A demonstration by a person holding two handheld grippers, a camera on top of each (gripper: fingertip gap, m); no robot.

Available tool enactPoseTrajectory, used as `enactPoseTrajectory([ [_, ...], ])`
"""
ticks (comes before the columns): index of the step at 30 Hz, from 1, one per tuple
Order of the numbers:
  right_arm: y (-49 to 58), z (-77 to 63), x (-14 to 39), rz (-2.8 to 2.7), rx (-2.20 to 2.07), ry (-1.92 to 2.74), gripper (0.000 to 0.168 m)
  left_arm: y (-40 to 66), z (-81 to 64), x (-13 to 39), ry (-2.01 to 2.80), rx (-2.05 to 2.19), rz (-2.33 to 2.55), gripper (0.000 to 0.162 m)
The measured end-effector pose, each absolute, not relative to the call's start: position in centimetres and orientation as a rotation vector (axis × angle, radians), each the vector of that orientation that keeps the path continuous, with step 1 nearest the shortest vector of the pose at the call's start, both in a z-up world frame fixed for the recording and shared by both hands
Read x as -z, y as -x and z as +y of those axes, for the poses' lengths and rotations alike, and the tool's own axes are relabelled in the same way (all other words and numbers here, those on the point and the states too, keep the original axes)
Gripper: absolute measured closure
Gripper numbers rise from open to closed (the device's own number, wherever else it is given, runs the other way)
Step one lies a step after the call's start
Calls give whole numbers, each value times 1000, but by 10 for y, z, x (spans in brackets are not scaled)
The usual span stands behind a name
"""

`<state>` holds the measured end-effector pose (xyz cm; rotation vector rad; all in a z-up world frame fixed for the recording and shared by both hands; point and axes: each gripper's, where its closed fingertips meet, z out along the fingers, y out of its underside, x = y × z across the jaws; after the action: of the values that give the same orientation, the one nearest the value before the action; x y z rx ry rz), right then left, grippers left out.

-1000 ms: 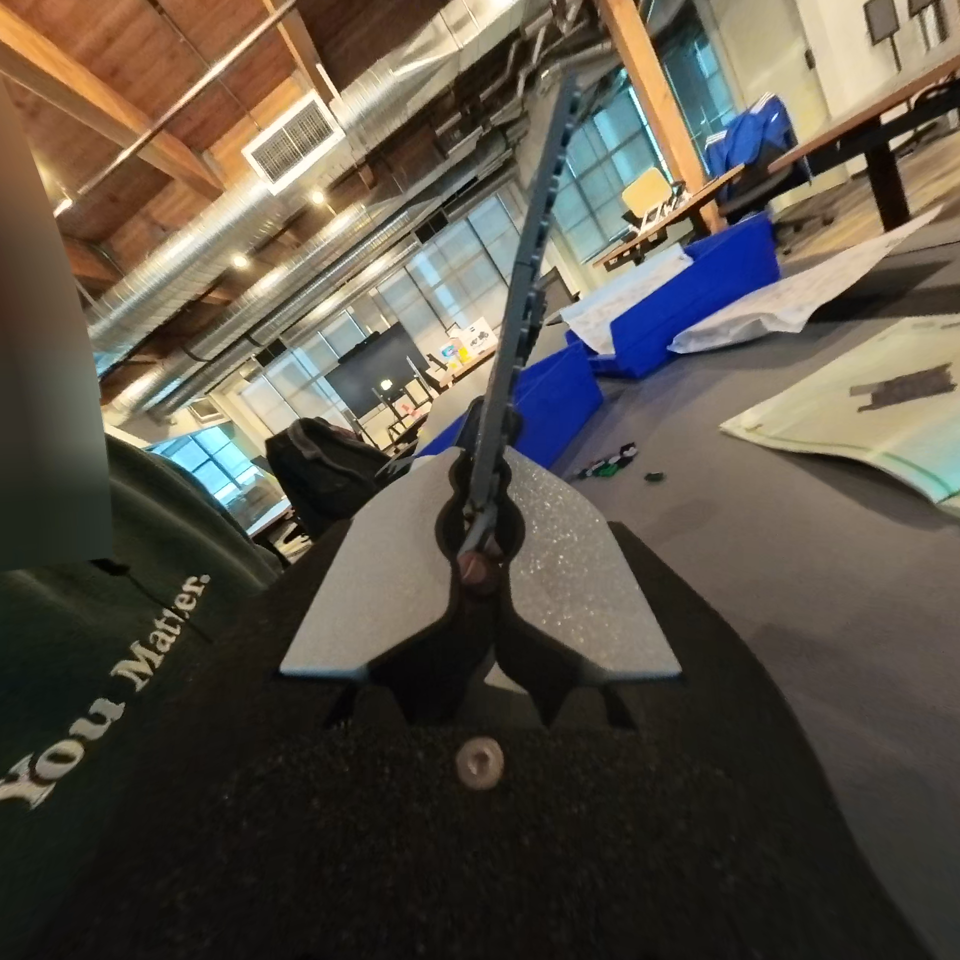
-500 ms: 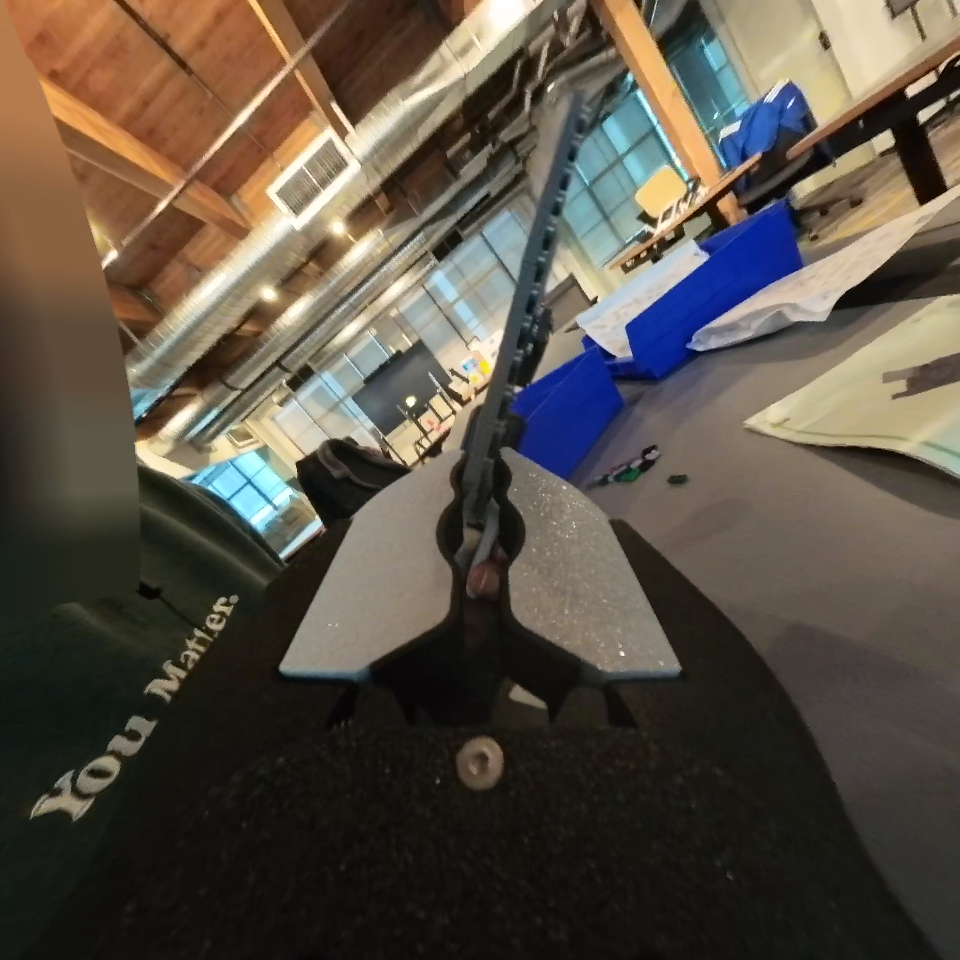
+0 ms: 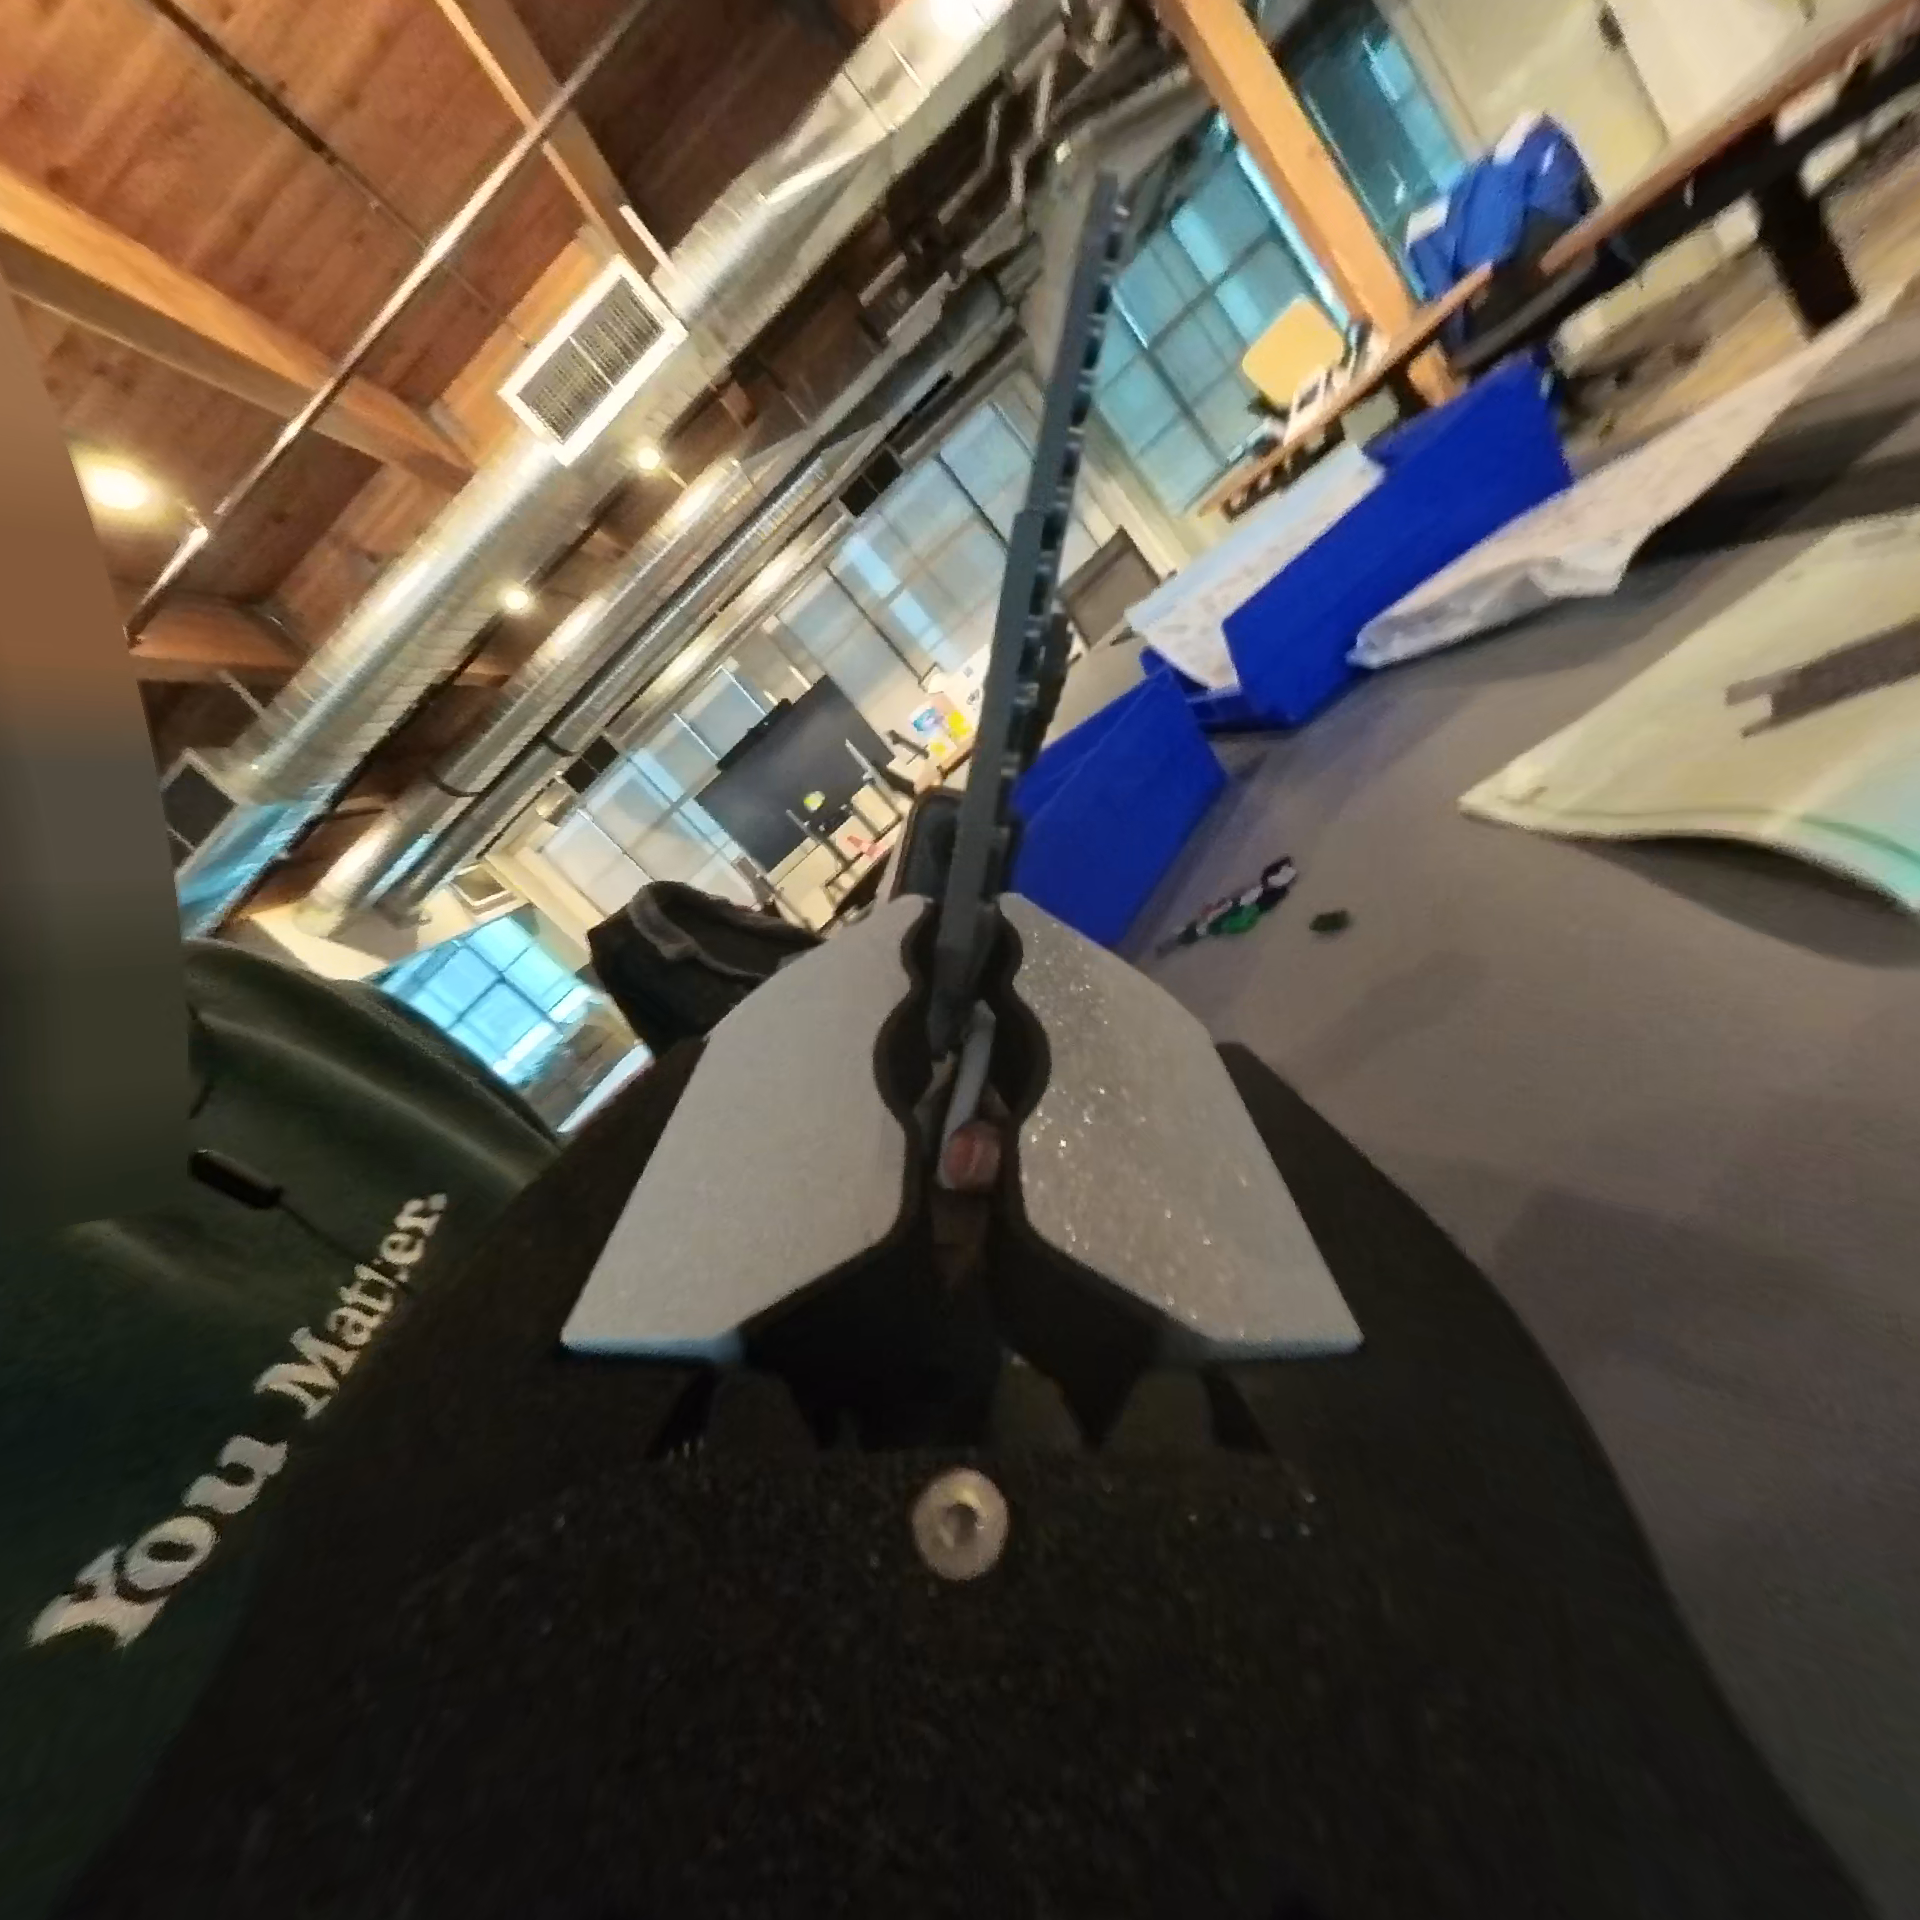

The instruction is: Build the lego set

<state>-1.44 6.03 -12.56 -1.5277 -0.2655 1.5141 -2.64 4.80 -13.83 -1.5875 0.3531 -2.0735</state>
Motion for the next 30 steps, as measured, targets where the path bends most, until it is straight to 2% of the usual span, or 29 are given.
enactPoseTrajectory([
  [2, 13, 61, 127, -283, -1532, 1546, 162, 26, 48, 141, 1578, 2096, 360, 156],
  [4, 7, 61, 124, -339, -1503, 1568, 162, 30, 54, 146, 1600, 2063, 354, 140],
  [7, -3, 51, 127, -562, -1403, 1681, 161, 47, 66, 151, 1637, 1947, 411, 130],
  [11, -6, 29, 148, -933, -1277, 1885, 161, 53, 65, 149, 1670, 1636, 838, 125],
  [14, 1, 16, 155, -1166, -1251, 1953, 161, 36, 44, 156, 1685, 1555, 1213, 114],
  [16, 7, 9, 154, -1266, -1261, 1979, 161, 25, 32, 163, 1686, 1534, 1378, 115],
  [20, 10, 3, 159, -1410, -1243, 2051, 161, 13, 6, 161, 1626, 1655, 1502, 151],
  [21, 9, 1, 161, -1435, -1250, 2072, 161, 11, 2, 160, 1616, 1689, 1503, 155],
  [30, 8, 9, 160, -1487, -1270, 2119, 161, 8, 7, 160, 1646, 1782, 1316, 156],
])
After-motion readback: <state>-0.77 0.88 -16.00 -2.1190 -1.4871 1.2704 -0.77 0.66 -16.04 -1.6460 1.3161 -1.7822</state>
